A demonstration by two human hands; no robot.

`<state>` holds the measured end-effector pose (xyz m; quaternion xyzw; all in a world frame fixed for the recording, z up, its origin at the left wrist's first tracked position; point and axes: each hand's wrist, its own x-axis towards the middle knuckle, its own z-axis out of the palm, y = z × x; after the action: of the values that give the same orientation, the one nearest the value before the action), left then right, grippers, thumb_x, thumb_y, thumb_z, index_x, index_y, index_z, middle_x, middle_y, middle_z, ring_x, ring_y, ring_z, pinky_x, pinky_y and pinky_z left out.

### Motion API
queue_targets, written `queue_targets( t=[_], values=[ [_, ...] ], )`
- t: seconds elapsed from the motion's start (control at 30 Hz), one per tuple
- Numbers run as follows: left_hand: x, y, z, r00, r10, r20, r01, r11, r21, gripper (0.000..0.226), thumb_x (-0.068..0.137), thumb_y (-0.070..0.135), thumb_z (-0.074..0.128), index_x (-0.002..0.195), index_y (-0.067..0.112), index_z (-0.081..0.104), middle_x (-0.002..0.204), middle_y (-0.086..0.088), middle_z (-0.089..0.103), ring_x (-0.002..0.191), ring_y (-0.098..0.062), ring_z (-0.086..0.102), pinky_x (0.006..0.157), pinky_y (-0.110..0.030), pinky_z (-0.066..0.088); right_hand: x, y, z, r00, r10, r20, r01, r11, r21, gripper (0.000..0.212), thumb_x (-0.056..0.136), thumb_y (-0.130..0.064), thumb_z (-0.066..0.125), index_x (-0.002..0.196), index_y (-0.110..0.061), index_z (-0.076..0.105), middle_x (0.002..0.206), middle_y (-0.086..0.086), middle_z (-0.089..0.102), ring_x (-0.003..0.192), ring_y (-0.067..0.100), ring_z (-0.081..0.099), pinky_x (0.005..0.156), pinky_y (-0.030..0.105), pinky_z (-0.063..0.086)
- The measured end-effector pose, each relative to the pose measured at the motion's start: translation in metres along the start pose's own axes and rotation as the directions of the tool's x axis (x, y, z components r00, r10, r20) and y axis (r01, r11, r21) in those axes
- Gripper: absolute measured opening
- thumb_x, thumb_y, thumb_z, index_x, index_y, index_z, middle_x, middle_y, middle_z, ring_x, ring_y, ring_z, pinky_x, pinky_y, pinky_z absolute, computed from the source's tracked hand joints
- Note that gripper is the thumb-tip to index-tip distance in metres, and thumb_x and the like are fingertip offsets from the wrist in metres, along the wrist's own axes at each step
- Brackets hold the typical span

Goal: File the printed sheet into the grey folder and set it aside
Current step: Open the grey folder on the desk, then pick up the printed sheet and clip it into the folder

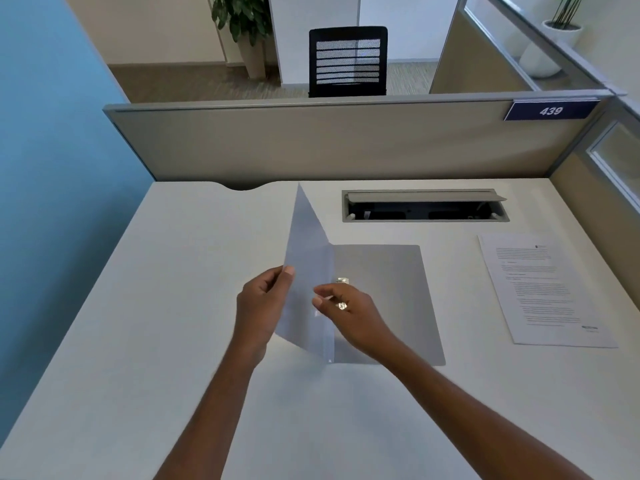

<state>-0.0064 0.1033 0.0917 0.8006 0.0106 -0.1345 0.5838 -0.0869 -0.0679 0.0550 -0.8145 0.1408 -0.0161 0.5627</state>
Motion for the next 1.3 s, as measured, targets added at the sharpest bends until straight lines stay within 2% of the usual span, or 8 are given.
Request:
queue_targets(
  t=[0.07,0.27,0.33,0.43,0.6,0.73,0.9,1.3],
  values=[
    [0.007,-0.008,-0.012,1.000,-0.008,-0.024,0.008,1.000,0.005,0.020,0.096,0.059,0.067,0.084,0.048,0.078,0.082,0.016,0.075,0.078,-0.003,0.061,0.074,-0.026,0.050,0.007,0.022,-0.002,0.997,0.054,-0.060,-0.059,0.995,-0.076,0.028,0.101,-0.028,0.073,0.125,-0.015,0.077,0.118,0.000,0.076,0.096,0.007,0.068,0.090,0.026,0.051],
    [0.028,-0.028,-0.046,0.995,-0.017,-0.099,0.028,0.994,0.110,0.023,0.100,0.042,0.067,0.083,0.055,0.077,0.089,0.026,0.078,0.080,0.003,0.069,0.073,-0.028,0.052,0.024,0.081,-0.011,0.969,0.209,-0.129,-0.235,0.939,-0.250,0.028,0.102,-0.021,0.068,0.128,-0.012,0.073,0.127,0.009,0.073,0.113,0.024,0.067,0.100,0.035,0.050],
    [0.038,-0.040,-0.056,0.991,-0.024,-0.132,0.047,0.984,0.173,0.021,0.100,0.037,0.065,0.085,0.046,0.076,0.090,0.013,0.079,0.089,-0.014,0.072,0.074,-0.033,0.052,0.026,0.093,-0.010,0.965,0.234,-0.122,-0.259,0.926,-0.276,0.032,0.102,-0.022,0.067,0.132,-0.013,0.070,0.133,0.010,0.071,0.119,0.026,0.066,0.103,0.036,0.049],
    [0.051,-0.058,-0.065,0.989,-0.024,-0.146,0.063,0.961,0.269,0.014,0.101,0.030,0.064,0.105,0.035,0.076,0.095,0.008,0.079,0.099,-0.027,0.074,0.079,-0.036,0.053,0.029,0.104,-0.006,0.968,0.227,-0.111,-0.251,0.912,-0.325,0.034,0.102,-0.022,0.066,0.135,-0.012,0.068,0.135,0.010,0.069,0.123,0.028,0.064,0.102,0.033,0.046],
    [0.067,-0.086,-0.068,0.981,-0.038,-0.190,0.118,0.895,0.430,0.044,0.100,0.025,0.066,0.143,0.023,0.064,0.127,-0.010,0.076,0.115,-0.036,0.070,0.095,-0.043,0.054,0.029,0.111,-0.001,0.981,0.178,-0.081,-0.195,0.881,-0.431,0.035,0.098,-0.024,0.072,0.131,-0.012,0.067,0.128,0.009,0.066,0.122,0.030,0.057,0.101,0.038,0.046],
    [0.074,-0.110,-0.062,0.985,-0.043,-0.170,0.123,0.863,0.491,0.063,0.101,0.016,0.065,0.161,0.018,0.046,0.157,-0.012,0.059,0.143,-0.037,0.056,0.114,-0.049,0.047,0.028,0.118,0.002,0.988,0.138,-0.064,-0.151,0.852,-0.501,0.039,0.098,-0.027,0.072,0.134,-0.013,0.065,0.131,0.010,0.062,0.124,0.031,0.054,0.103,0.038,0.045],
    [0.079,-0.131,-0.044,0.999,0.007,-0.043,0.025,0.717,0.697,0.065,0.103,0.016,0.063,0.164,0.014,0.039,0.177,-0.014,0.023,0.165,-0.038,0.018,0.132,-0.055,0.026,0.028,0.122,0.005,0.988,0.132,-0.083,-0.156,0.852,-0.500,0.041,0.098,-0.030,0.071,0.136,-0.016,0.064,0.134,0.007,0.059,0.125,0.029,0.052,0.101,0.039,0.047],
    [0.062,-0.139,0.052,0.897,0.137,0.421,-0.410,0.617,0.672,0.068,0.110,0.036,0.054,0.169,0.016,0.029,0.182,-0.007,0.007,0.170,-0.026,0.001,0.138,-0.042,0.006,0.037,0.121,0.015,0.971,0.145,-0.190,-0.216,0.873,-0.437,0.045,0.098,-0.049,0.069,0.131,-0.020,0.064,0.124,0.002,0.066,0.117,0.024,0.060,0.098,0.041,0.051]
  ],
)
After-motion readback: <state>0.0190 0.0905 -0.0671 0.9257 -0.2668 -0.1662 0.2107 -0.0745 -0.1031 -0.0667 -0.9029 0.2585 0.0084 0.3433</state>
